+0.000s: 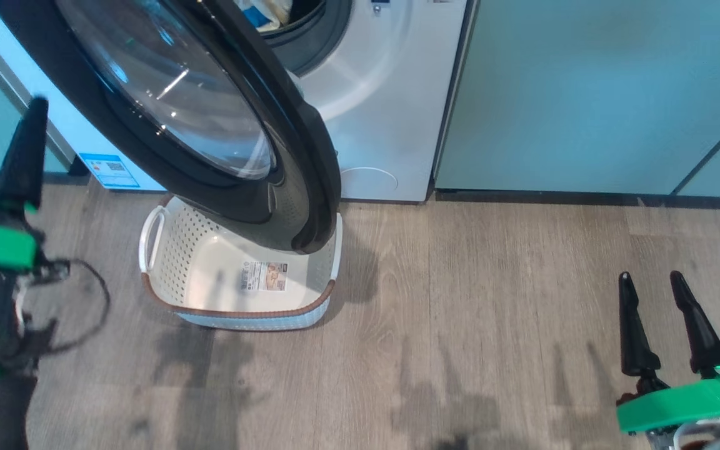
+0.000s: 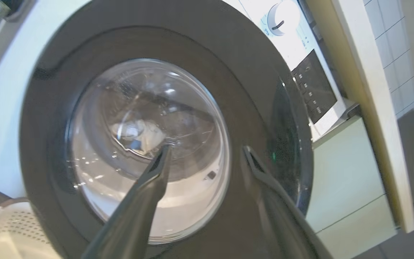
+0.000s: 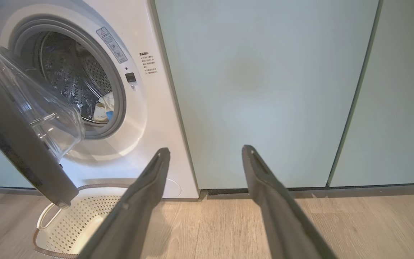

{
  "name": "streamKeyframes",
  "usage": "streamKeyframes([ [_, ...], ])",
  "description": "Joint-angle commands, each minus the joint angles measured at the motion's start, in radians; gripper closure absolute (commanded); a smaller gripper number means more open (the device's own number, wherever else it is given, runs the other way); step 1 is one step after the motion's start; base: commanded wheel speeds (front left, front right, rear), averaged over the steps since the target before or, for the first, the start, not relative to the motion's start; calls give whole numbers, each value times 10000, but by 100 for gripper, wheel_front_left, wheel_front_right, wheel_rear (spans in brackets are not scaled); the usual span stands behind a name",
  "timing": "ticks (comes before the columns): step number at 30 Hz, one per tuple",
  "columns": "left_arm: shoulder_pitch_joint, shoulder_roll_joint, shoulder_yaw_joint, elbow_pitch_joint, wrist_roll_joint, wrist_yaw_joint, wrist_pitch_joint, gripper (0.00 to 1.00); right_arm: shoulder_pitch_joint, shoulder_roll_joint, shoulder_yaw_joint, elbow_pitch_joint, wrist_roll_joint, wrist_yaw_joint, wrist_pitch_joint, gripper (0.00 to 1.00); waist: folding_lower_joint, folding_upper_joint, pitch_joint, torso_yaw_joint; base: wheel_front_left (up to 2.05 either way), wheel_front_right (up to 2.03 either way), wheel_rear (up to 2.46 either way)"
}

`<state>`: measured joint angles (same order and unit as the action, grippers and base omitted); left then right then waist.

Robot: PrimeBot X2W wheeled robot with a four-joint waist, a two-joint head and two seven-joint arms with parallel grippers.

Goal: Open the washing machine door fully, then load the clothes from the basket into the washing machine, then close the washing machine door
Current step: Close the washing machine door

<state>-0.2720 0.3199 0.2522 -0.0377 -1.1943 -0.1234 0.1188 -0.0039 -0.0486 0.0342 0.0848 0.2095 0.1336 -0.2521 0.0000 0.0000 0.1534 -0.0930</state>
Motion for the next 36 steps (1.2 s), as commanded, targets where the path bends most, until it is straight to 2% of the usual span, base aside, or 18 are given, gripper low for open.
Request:
streamKeyframes([
  [1,20,599,227,-450,642,-73,-487,0,-45,-16,167,-349,-74,-29,-96,0,0,0,-64,50,0,0,0],
  [5,905,794,-106,-491,2587,-48,-1760,0,43,-16,171,-331,-114,-29,-97,0,0,0,-217,108,0,0,0],
  [6,905,794,-106,-491,2587,-48,-1760,0,43,-16,171,-331,-114,-29,-97,0,0,0,-217,108,0,0,0],
  [7,1102,751,-184,-521,3033,16,-2051,0,69,-16,164,-326,-123,-29,-97,0,0,0,-258,124,0,0,0],
  [9,1514,724,-376,-575,4013,288,-2529,0,124,-16,152,-320,-139,-29,-97,0,0,0,-338,160,0,0,0],
  [14,2534,239,-806,-1005,5517,902,-3329,0,253,-16,197,-298,-176,-29,-97,0,0,0,-519,180,0,0,0],
  [22,3938,-222,-1594,-1629,7867,1878,-3687,0,456,-16,186,-355,-204,-29,-46,0,0,0,-633,320,0,0,0],
  [28,4437,-403,-2023,-1821,8638,2281,-3714,0,543,-16,145,-425,-264,-29,43,0,0,0,-683,398,0,0,0],
  [36,4518,-476,-2158,-1907,8696,2361,-3724,0,579,-16,142,-500,-322,-29,120,0,0,0,-758,337,0,0,0],
])
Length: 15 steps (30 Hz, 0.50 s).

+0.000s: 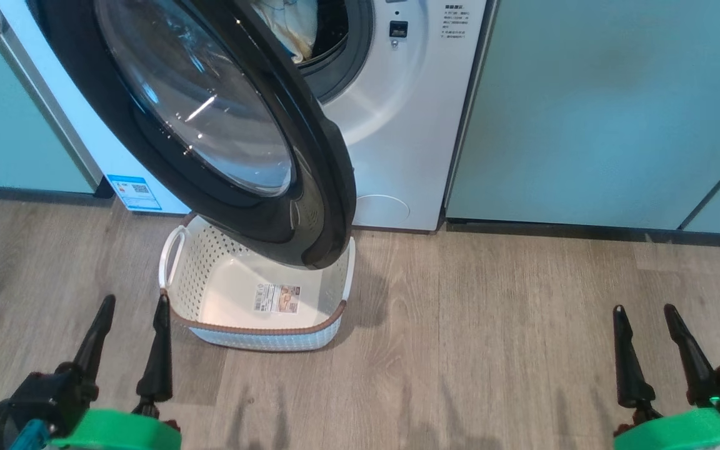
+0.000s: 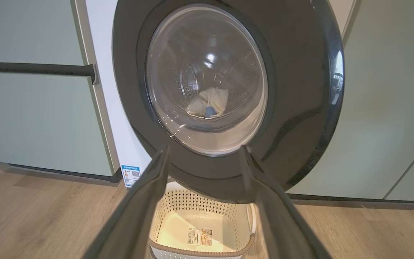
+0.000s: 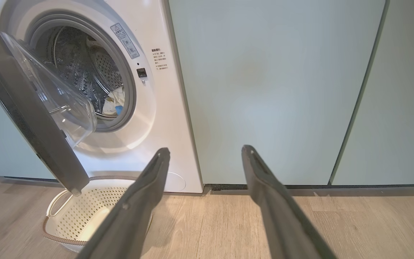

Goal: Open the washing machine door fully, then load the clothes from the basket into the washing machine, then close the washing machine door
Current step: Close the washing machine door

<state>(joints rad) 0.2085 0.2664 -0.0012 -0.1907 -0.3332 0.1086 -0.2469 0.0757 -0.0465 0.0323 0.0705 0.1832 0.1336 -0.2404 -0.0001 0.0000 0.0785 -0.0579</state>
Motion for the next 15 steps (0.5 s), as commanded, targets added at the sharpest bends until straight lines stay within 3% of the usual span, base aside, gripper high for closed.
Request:
streamKeyframes([
  [1,-280,61,365,-376,95,49,-64,0,-209,-37,162,-360,-59,-29,7,0,1,0,-16,-26,0,0,0],
  [15,-278,71,239,-416,192,195,-29,0,-196,-37,178,-383,12,-29,29,0,1,0,-12,-127,0,0,0],
])
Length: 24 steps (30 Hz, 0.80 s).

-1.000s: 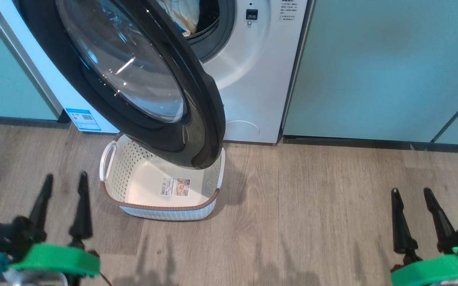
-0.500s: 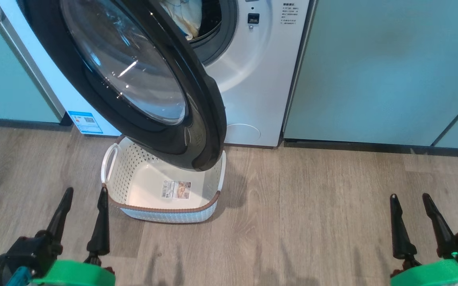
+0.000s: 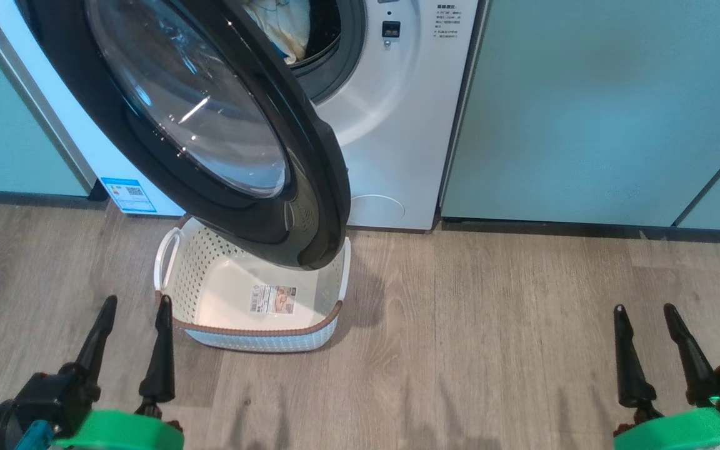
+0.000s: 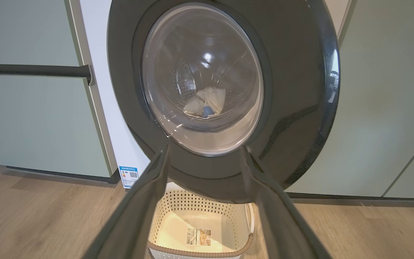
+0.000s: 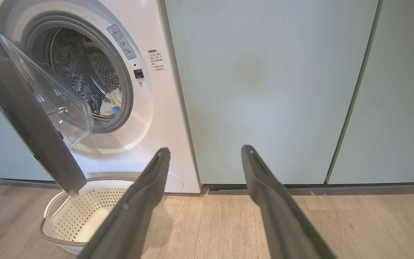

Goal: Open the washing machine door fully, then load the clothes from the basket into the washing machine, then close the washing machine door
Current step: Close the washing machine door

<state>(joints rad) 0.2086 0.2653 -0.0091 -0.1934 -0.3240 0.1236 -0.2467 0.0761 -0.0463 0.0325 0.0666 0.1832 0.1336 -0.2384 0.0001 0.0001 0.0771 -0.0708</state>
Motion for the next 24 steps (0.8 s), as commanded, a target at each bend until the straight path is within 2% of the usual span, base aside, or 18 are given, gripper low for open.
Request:
streamKeyframes([
  [1,-285,83,311,-389,104,55,-32,0,-205,-39,176,-346,18,-29,9,3,-1,-1,5,-3,0,0,0],
  [2,-297,115,286,-395,160,71,-29,0,-204,-39,171,-345,35,-29,11,56,-1,-1,7,-8,0,0,0],
  [3,-308,110,282,-403,155,77,-31,0,-202,-39,181,-341,54,-29,26,100,-1,-1,13,-12,0,0,0],
  [13,-509,177,182,-436,197,87,-20,0,-336,-39,448,-242,79,-29,199,100,-1,-1,153,185,0,0,0],
  [18,-662,177,44,-407,203,29,-21,0,-661,-39,707,-31,102,-29,220,100,-1,-1,228,716,0,0,0],
  [24,-996,127,-349,-171,200,-189,-8,0,-1311,-39,949,550,246,-29,136,100,-1,-1,197,1674,0,0,0],
])
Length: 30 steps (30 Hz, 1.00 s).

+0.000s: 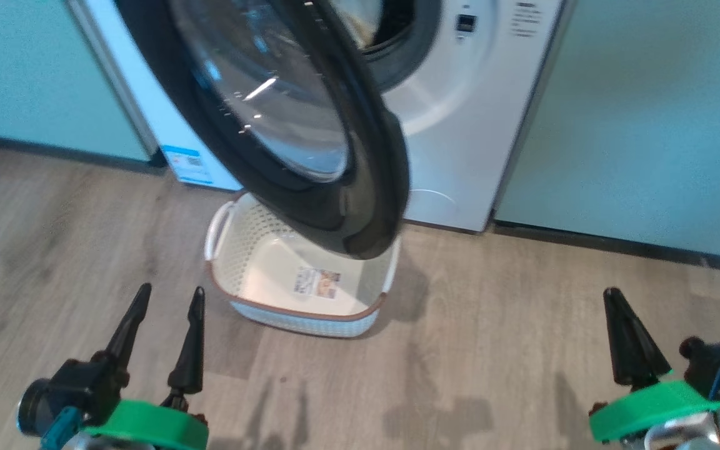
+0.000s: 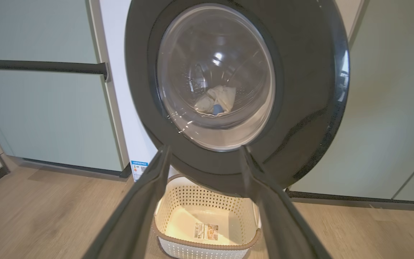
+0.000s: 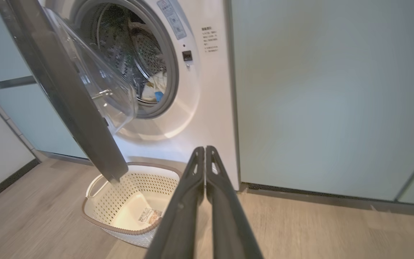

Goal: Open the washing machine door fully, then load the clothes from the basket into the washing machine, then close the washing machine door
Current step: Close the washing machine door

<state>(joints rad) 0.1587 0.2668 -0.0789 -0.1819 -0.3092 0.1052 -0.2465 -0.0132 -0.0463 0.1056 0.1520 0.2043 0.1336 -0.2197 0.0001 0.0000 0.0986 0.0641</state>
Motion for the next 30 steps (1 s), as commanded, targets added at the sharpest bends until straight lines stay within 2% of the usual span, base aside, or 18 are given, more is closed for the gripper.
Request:
streamKeyframes([
  [1,-557,104,285,-230,54,-40,-8,0,-561,-39,282,-182,91,-29,-73,100,-1,0,-29,462,0,0,0],
  [9,-843,12,-133,155,55,-218,9,0,-2289,-39,518,565,496,-29,-313,100,-1,0,-247,1412,0,0,0],
  [19,-950,84,-342,197,131,-270,48,0,-4852,-39,779,-111,462,-29,-409,100,-1,0,-437,1931,0,0,0],
  [23,-954,106,-368,176,152,-242,43,0,-5516,-39,1453,-629,667,-29,-416,100,-1,0,-559,2099,0,0,0],
  [30,-822,194,-331,84,150,-160,63,0,-5668,-39,3346,-1016,1384,-29,52,100,-1,0,-685,2250,0,0,0],
])
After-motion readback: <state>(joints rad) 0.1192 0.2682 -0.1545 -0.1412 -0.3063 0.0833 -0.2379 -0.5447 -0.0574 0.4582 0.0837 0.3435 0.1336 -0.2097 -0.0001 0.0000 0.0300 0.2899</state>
